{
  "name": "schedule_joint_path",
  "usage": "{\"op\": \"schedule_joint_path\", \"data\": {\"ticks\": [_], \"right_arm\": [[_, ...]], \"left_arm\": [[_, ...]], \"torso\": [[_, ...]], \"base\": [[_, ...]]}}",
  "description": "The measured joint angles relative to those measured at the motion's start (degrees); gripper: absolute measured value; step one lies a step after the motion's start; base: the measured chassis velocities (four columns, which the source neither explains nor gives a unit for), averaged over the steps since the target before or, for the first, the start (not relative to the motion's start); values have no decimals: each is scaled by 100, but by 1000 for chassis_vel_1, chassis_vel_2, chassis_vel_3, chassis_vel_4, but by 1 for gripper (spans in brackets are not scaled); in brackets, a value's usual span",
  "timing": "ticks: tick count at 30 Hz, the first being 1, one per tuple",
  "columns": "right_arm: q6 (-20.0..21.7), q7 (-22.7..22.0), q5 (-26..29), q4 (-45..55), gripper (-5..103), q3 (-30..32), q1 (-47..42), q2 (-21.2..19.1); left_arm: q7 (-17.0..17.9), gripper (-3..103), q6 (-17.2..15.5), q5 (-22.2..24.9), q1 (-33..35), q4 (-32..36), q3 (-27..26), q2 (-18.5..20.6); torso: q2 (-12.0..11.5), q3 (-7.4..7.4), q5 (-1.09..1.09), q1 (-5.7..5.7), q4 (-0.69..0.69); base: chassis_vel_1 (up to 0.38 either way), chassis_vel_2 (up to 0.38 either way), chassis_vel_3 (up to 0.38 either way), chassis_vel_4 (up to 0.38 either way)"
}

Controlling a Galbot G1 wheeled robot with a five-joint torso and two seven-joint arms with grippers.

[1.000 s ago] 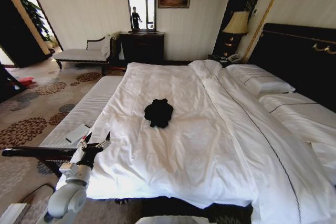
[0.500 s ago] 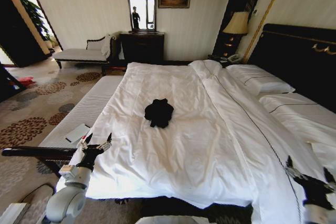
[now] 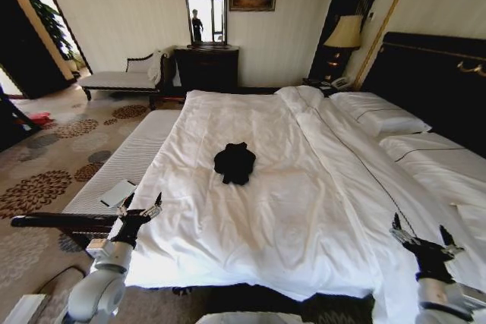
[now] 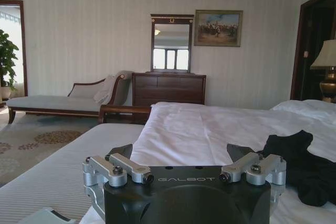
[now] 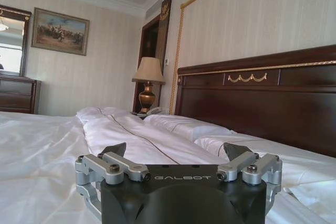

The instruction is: Fold the clothes on the bed.

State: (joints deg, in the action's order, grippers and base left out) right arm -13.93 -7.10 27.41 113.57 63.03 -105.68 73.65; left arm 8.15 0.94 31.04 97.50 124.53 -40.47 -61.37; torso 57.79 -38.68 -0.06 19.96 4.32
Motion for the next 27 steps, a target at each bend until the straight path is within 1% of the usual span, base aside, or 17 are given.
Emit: {"op": "schedule_joint_path", "data": {"ticks": [6, 10, 16, 23, 27], "right_arm": [[-20, 1, -85, -94, 100, -34, 42, 13], [-222, 151, -146, -92, 100, -89, 26, 24], [-354, 410, -191, -26, 100, -172, 18, 1], [-405, 485, -294, -31, 100, -294, 84, -11], [-481, 485, -477, -149, 100, -329, 121, -9]], "left_arm": [[7, 100, 0, -14, 44, -1, -15, -13], [5, 100, 0, -20, 46, -17, -20, -20], [14, 100, -7, -37, -5, -27, 22, -18], [24, 100, -22, -34, -26, -27, 26, -10], [24, 100, -23, -36, -27, -50, 29, -14]], "torso": [[1, 0, 4, 0, -4], [0, 0, 11, 0, 1], [0, 0, 3, 0, -1], [0, 0, 6, 0, -1], [0, 1, 6, -1, -2]], "base": [[63, 59, -62, -51], [0, 0, 0, 0], [0, 0, 0, 0], [0, 0, 0, 0], [-67, 62, 58, -78]]}}
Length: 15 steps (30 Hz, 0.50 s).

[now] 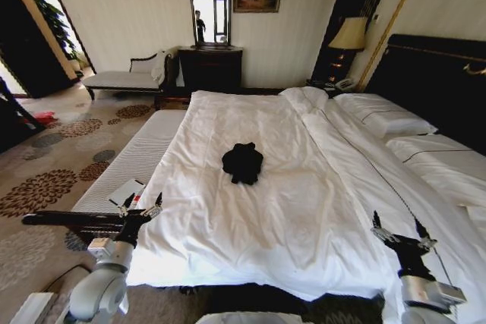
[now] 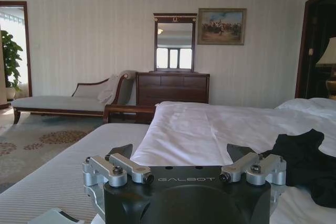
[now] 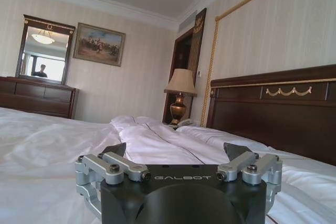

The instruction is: Fold the clothes on the bed.

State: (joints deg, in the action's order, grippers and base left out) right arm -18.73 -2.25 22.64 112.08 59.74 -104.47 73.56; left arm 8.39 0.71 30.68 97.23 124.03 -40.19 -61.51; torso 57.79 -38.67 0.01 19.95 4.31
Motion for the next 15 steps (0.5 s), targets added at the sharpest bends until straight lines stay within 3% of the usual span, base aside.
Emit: {"op": "schedule_joint_path", "data": {"ticks": [9, 15], "right_arm": [[-73, -21, 194, -5, 100, -30, -8, -20], [197, 2, 590, 328, 100, -135, -33, -128]], "left_arm": [[109, 100, -46, -26, -112, -32, 68, 7], [105, 100, -101, -24, -196, -34, 138, 110]], "torso": [[-2, -2, -1, 7, 1], [-2, -2, 0, 5, 0]], "base": [[-108, 139, 116, -150], [-15, 27, 23, -24]]}}
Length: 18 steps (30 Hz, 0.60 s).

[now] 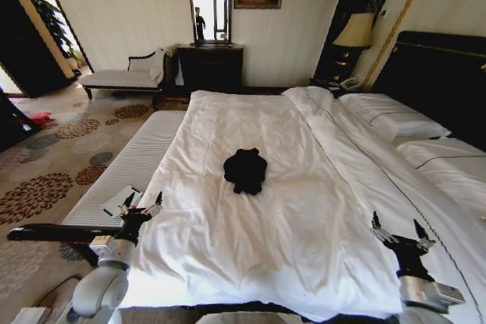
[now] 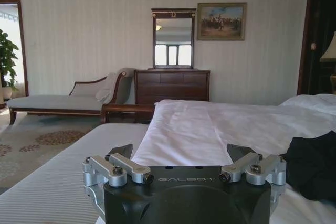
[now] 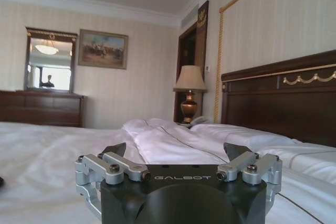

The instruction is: Fold the clothes on the bed.

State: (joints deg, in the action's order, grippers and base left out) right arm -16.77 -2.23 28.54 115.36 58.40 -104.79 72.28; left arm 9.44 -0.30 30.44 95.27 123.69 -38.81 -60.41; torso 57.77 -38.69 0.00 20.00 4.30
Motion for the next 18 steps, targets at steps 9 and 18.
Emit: {"op": "schedule_joint_path", "data": {"ticks": [9, 18], "right_arm": [[977, 115, 573, 861, 100, -451, 311, -1212], [1786, -80, 1192, 672, 100, -1389, 1508, -2446]], "left_arm": [[85, 100, -388, 445, -754, -173, 502, 691], [158, 100, -568, 824, -2054, -900, 1481, 1557]], "torso": [[3, 2, -2, -6, 0], [1, 0, 0, -2, 0]], "base": [[17, -11, -20, 11], [0, 0, 0, 0]]}}
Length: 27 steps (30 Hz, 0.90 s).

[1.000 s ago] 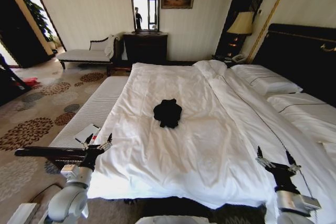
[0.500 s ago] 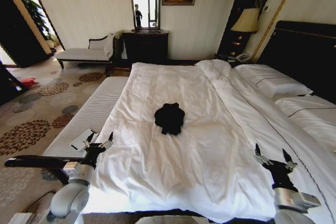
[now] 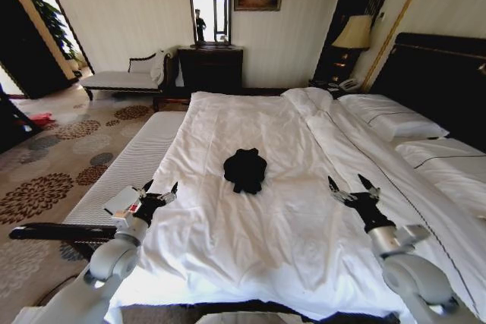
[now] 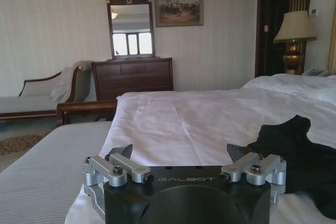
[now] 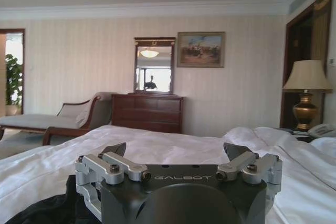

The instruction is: Fold the clothes on the bed.

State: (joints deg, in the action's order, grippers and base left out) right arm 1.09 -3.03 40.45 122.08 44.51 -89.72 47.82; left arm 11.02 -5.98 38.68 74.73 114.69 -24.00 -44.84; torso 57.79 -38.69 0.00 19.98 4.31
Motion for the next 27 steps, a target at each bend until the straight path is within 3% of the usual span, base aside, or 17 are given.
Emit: {"op": "schedule_joint_path", "data": {"ticks": [4, 8, 9, 11, 17, 23, 27], "right_arm": [[96, -14, 39, -277, 100, -489, 418, -419], [189, -55, 117, -758, 100, -1473, 1299, -924], [189, -55, 117, -758, 100, -1473, 1299, -924], [326, -195, 284, -1011, 100, -2287, 2149, -1041], [668, -652, 747, -1778, 100, -4075, 4002, -700], [794, -838, 1007, -2169, 100, -4911, 4960, -439], [964, -1087, 1440, -2665, 100, -5638, 5728, -50]], "left_arm": [[-60, 100, 0, 127, -587, -307, 421, 274], [-35, 100, -55, 301, -1549, -755, 1398, 411], [-35, 100, -55, 301, -1549, -755, 1398, 411], [6, 100, -79, 304, -1795, -873, 1695, 366], [4, 100, -78, 148, -1525, -841, 1623, 276], [-8, 100, -49, 99, -1286, -730, 1312, 246], [8, 100, -41, 98, -1141, -652, 1061, 155]], "torso": [[0, 1, -1, -1, -1], [0, 1, 0, -1, 5], [0, 1, 0, -1, 5], [0, 1, 1, 0, 6], [0, 0, 0, 0, -4], [0, 2, -1, -3, 0], [-1, 1, 0, -2, -2]], "base": [[0, 0, 0, 0], [0, 0, 0, 0], [0, 0, 0, 0], [0, 0, 0, 0], [0, 0, 0, 0], [0, 0, 0, 0], [0, 0, 0, 0]]}}
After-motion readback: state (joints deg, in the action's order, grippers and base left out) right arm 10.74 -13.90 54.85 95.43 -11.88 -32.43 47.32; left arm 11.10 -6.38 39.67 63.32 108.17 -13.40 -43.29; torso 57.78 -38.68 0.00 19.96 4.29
